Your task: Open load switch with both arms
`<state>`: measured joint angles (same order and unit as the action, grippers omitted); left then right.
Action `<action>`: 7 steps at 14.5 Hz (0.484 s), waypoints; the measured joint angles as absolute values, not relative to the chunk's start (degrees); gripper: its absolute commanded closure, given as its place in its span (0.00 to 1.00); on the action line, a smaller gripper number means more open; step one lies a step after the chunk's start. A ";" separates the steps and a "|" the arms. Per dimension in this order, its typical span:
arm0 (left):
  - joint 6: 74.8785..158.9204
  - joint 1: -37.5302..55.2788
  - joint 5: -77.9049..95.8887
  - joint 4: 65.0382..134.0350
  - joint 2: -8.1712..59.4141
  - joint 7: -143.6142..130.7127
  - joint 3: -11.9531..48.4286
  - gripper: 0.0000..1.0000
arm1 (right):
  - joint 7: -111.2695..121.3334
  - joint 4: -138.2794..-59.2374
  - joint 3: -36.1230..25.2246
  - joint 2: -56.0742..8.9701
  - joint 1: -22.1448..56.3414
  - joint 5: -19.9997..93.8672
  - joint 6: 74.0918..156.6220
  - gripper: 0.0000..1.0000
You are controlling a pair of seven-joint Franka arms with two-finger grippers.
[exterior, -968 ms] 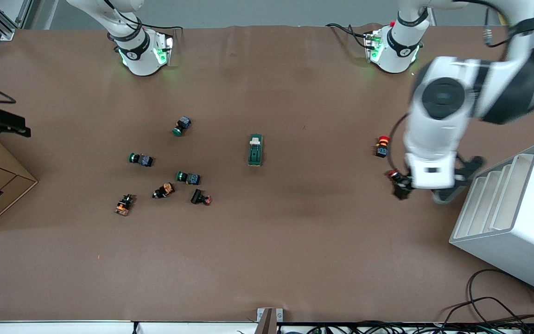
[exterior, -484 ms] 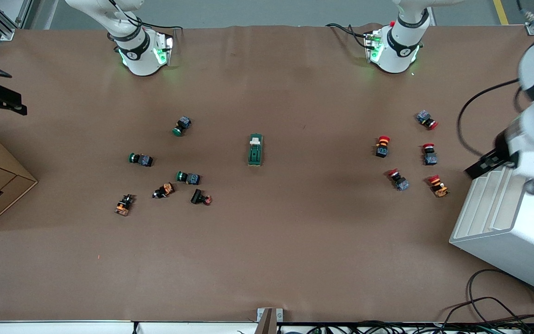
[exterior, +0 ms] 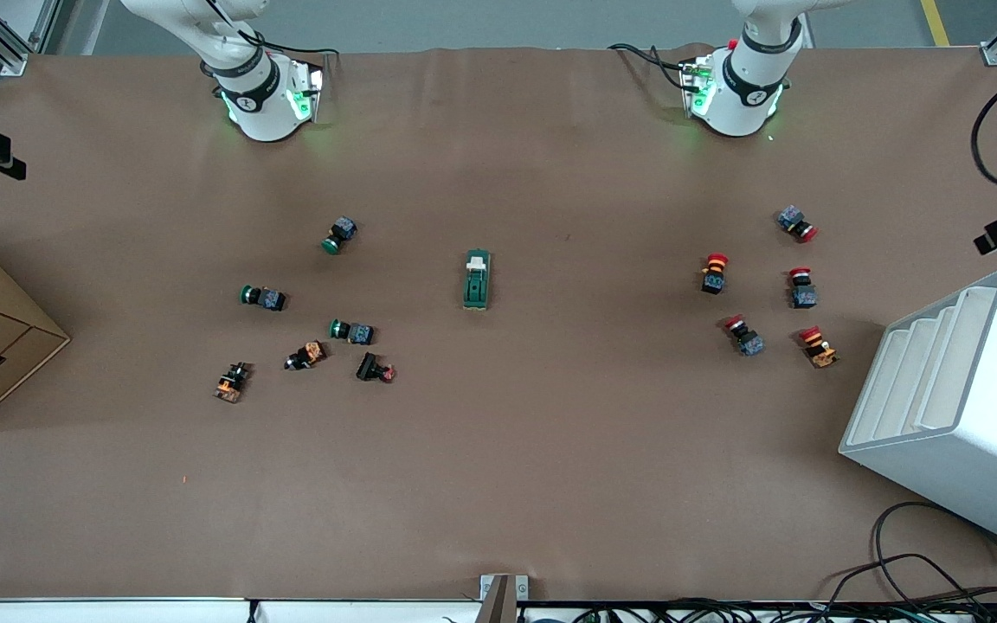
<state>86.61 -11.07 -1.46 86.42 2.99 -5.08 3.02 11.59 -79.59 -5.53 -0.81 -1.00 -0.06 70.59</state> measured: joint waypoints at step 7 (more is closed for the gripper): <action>83.10 -9.73 -1.35 91.40 -4.84 -4.44 6.50 0.00 | 7.79 -80.89 -5.52 0.06 0.71 -0.06 70.85 0.00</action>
